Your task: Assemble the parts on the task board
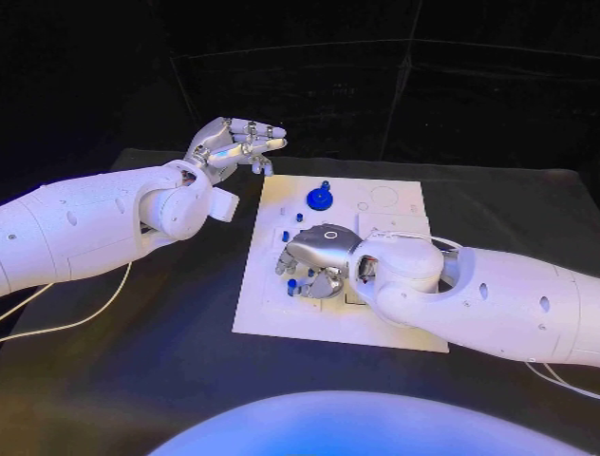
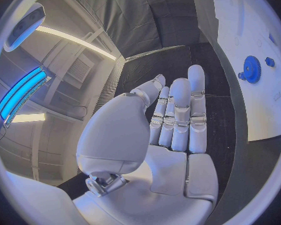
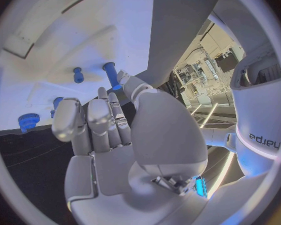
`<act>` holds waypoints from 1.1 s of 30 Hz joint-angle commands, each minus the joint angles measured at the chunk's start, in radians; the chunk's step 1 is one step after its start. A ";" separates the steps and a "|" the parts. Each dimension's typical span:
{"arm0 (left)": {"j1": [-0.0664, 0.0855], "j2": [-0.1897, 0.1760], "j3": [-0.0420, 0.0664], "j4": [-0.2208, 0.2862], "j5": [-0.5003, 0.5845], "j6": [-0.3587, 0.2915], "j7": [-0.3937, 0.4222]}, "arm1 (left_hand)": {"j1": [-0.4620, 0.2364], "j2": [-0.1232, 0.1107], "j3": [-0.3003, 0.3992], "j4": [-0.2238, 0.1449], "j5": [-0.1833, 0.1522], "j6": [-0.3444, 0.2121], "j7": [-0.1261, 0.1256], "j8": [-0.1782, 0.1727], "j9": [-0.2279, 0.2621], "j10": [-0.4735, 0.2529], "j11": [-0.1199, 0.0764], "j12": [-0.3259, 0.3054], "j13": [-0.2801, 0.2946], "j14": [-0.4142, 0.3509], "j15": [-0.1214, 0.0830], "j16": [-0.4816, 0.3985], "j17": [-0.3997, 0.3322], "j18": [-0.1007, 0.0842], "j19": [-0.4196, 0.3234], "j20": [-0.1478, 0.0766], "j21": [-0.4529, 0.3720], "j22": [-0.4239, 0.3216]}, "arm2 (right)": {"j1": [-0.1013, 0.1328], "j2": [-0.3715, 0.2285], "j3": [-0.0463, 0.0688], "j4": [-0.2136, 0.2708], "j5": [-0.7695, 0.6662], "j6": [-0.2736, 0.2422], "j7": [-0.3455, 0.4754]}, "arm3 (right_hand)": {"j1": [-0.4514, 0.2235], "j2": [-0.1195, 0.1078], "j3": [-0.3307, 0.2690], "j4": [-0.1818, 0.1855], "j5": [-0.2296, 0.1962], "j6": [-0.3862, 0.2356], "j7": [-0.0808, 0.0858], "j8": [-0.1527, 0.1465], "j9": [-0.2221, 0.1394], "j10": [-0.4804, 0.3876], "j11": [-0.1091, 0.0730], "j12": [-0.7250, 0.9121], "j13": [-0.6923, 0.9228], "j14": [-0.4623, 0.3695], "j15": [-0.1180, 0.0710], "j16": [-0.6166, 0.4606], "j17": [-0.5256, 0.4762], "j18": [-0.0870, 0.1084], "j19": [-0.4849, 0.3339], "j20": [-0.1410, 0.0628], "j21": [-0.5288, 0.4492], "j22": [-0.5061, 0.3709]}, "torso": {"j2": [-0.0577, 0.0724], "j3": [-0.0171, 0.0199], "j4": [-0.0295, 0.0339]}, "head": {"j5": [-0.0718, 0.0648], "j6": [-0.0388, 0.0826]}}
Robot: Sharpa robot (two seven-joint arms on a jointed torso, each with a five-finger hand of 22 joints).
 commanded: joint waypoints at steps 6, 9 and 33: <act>0.002 -0.002 0.001 0.002 0.003 0.013 -0.001 | 0.000 0.009 -0.007 0.004 0.005 -0.008 0.001 0.008 -0.001 -0.009 0.000 0.008 -0.001 -0.007 0.002 -0.003 -0.002 0.006 -0.004 0.002 -0.006 -0.003 | 0.000 -0.063 0.000 0.055 0.012 -0.138 0.034 | 0.007 0.017 -0.129 0.012 -0.001 -0.064 -0.009 0.002 0.004 -0.057 0.000 0.030 0.002 -0.018 0.000 -0.042 -0.060 0.029 -0.054 -0.001 -0.074 -0.102 | -0.001 0.0008 -0.0009 | -0.005 0.004; 0.002 -0.004 0.001 0.002 0.003 0.013 -0.001 | 0.000 0.009 -0.007 0.004 0.005 -0.008 0.001 0.008 -0.001 -0.009 0.000 0.008 -0.001 -0.007 0.002 -0.003 -0.002 0.006 -0.004 0.002 -0.006 -0.003 | 0.002 -0.137 0.002 0.106 0.069 -0.194 0.037 | 0.011 0.029 -0.165 0.023 0.001 -0.010 0.001 0.012 0.010 -0.031 -0.003 0.065 0.005 -0.014 -0.004 -0.044 -0.063 0.026 -0.041 -0.003 -0.072 -0.095 | -0.002 -0.0005 -0.0015 | -0.013 0.008; 0.002 -0.003 0.000 0.006 0.001 0.013 -0.002 | -0.001 0.009 -0.009 0.005 0.005 -0.009 0.002 0.009 0.000 -0.010 0.000 0.009 0.000 -0.007 0.003 -0.003 -0.003 0.006 -0.004 0.003 -0.007 -0.004 | 0.018 -0.527 0.010 0.260 0.300 -0.197 -0.376 | -0.104 0.076 -0.524 0.296 0.126 0.120 -0.058 0.157 0.031 0.332 -0.079 1.081 1.026 0.061 -0.062 0.251 0.390 -0.048 0.169 -0.056 0.154 0.251 | -0.011 -0.0050 -0.0193 | -0.101 0.037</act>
